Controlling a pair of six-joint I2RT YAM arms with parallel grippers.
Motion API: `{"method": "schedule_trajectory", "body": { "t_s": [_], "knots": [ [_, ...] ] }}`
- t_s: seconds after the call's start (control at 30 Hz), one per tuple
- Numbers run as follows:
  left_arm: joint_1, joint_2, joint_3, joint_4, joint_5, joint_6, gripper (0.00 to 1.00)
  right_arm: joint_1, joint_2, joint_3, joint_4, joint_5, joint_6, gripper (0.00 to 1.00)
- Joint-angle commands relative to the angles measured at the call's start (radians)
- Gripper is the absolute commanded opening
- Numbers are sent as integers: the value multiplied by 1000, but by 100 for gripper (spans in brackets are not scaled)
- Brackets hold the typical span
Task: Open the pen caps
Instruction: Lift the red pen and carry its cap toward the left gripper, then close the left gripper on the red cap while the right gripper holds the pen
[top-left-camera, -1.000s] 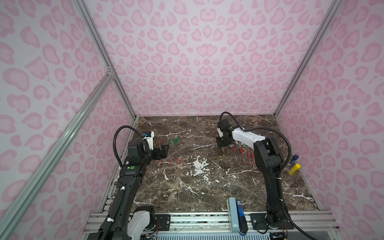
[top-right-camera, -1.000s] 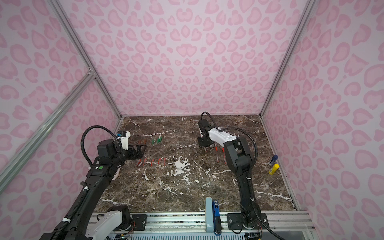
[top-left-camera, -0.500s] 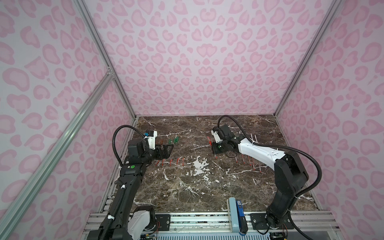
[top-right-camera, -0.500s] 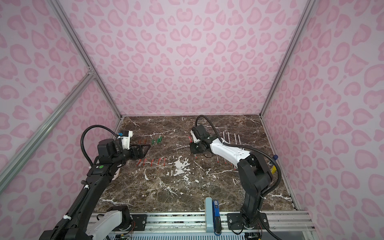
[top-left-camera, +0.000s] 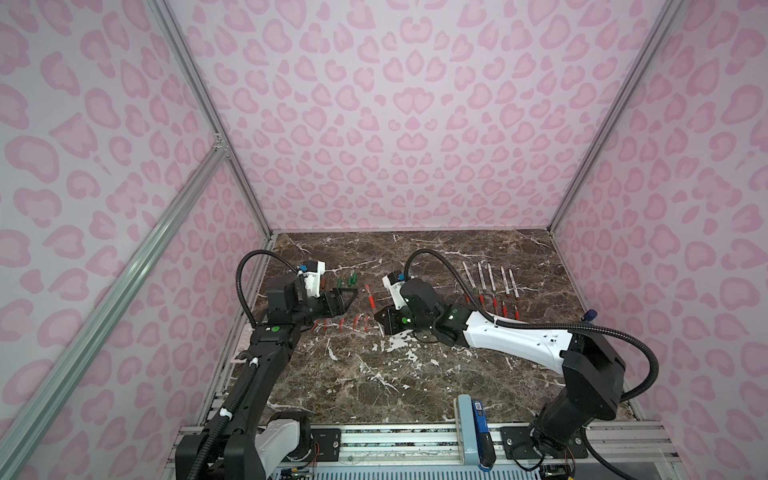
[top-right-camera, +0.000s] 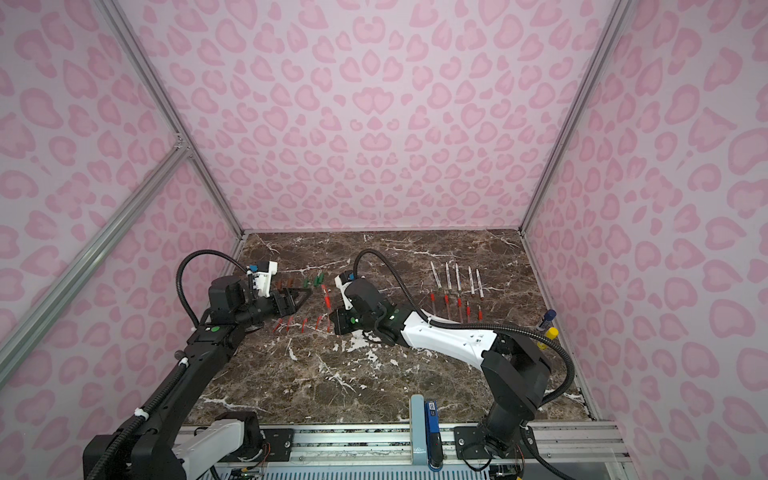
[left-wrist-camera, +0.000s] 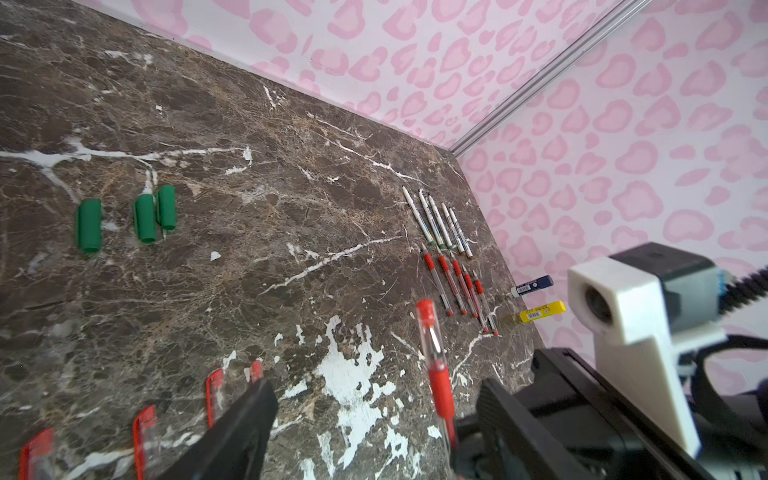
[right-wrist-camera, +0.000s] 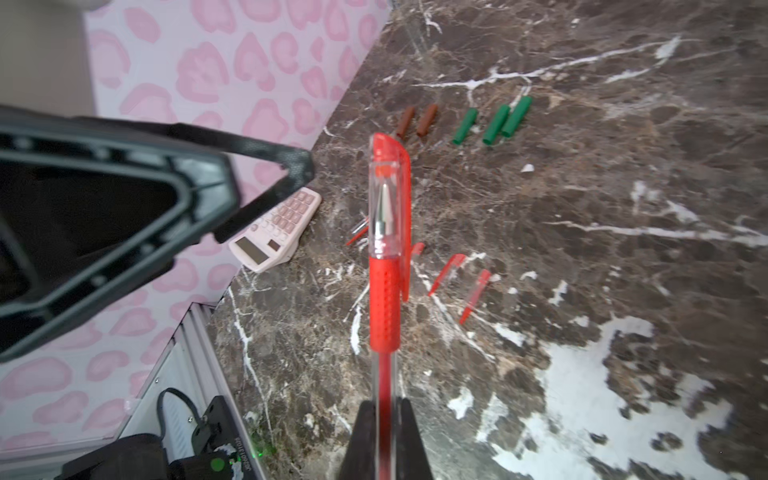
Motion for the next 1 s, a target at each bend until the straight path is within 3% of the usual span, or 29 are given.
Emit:
{"method": "schedule_trajectory", "body": {
  "t_s": [0.0,0.4,0.5,0.67,0.97],
  "knots": [
    [-5,10,10,63,25,-43,75,13,27,21,35,9,13,0],
    [-5,15,-2,81,-2,-82,53,59,87,105,2,1,-14,0],
    [-5,19,18,51,-12,-81,40,62,104,137,-41,10,-19,0],
    [-4,20,12,64,-19,-83,3,71,121,159,-48,4,-36,0],
    [-4,11,11,43,-22,-80,3,68,140,190,-55,14,-49,10]
  ]
}}
